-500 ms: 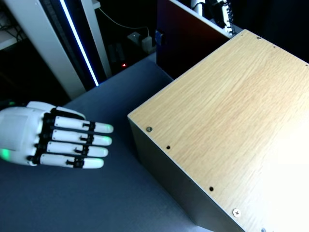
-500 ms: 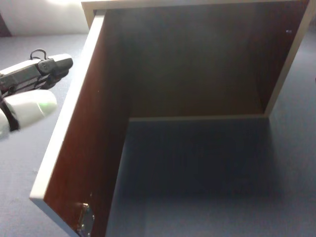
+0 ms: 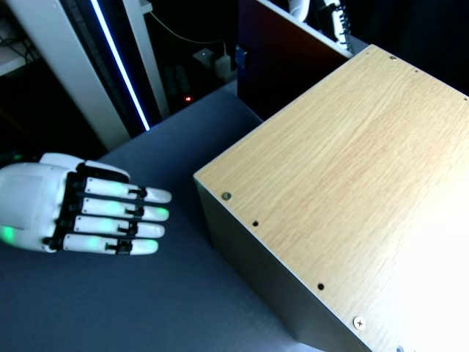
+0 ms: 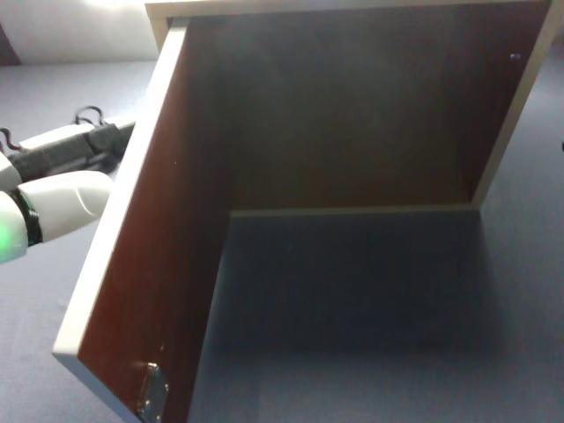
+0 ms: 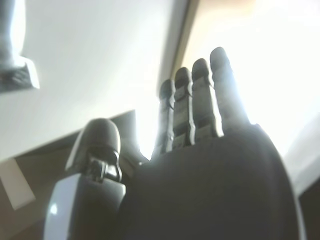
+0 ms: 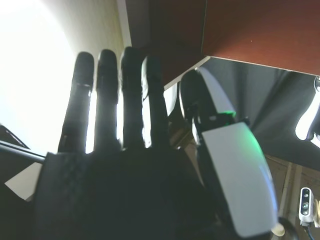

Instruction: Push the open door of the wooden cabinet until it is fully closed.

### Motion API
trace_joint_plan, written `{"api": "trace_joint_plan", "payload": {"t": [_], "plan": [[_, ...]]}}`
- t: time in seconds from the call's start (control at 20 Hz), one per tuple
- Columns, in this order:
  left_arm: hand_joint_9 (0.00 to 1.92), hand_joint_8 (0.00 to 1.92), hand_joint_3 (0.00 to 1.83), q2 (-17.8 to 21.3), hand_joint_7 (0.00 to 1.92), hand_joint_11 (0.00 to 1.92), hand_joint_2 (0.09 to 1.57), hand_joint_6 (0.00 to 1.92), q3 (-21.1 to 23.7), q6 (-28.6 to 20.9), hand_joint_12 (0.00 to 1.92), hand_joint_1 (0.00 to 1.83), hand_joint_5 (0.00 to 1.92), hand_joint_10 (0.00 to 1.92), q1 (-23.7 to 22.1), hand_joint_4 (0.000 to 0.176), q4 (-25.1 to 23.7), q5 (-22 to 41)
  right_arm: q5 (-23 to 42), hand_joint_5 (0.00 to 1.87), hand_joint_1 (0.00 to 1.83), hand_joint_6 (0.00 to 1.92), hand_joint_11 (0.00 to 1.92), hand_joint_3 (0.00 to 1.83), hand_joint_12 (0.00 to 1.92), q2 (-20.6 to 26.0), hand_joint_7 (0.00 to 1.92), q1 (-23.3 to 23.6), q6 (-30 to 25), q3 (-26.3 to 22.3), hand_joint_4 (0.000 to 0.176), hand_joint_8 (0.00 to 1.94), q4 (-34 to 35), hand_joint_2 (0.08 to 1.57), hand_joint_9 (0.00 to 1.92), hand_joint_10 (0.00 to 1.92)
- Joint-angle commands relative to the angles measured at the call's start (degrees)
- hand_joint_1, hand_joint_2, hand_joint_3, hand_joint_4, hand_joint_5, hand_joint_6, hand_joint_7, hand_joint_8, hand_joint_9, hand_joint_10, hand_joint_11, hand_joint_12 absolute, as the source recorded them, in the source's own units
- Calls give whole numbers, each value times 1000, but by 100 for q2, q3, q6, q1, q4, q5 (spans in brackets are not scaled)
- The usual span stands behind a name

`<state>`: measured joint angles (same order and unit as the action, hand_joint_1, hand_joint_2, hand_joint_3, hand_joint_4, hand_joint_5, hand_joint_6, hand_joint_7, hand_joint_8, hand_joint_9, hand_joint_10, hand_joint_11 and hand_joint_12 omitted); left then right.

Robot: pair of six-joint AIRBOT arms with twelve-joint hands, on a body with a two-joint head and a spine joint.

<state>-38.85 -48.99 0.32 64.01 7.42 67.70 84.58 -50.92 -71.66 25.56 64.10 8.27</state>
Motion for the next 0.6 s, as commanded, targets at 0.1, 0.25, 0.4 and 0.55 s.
{"api": "trace_joint_plan", "payload": {"t": [0.1,0.25,0.4,0.55], "plan": [[218,5,2,-46,248,212,1416,1,-61,-32,28,0,183,9,-129,64,-140,465,704,465,642,0,125,0,490,8,494,45,-55,39,0,1,138,1444,395,1],[158,0,12,-59,203,108,1448,0,-47,-32,0,0,162,0,-165,49,-260,381,704,470,604,1,130,1,487,3,504,46,-58,42,0,3,138,1447,399,2],[196,8,3,-92,244,159,1451,6,-59,-32,17,25,198,8,-210,40,-315,308,703,460,645,0,141,0,478,-1,491,46,-58,42,0,0,138,1448,399,0],[175,2,8,-110,216,140,1470,0,-60,-32,6,5,167,3,-215,21,-344,258,703,462,588,1,135,1,476,-6,493,51,-58,47,0,1,138,1448,395,0]]}}
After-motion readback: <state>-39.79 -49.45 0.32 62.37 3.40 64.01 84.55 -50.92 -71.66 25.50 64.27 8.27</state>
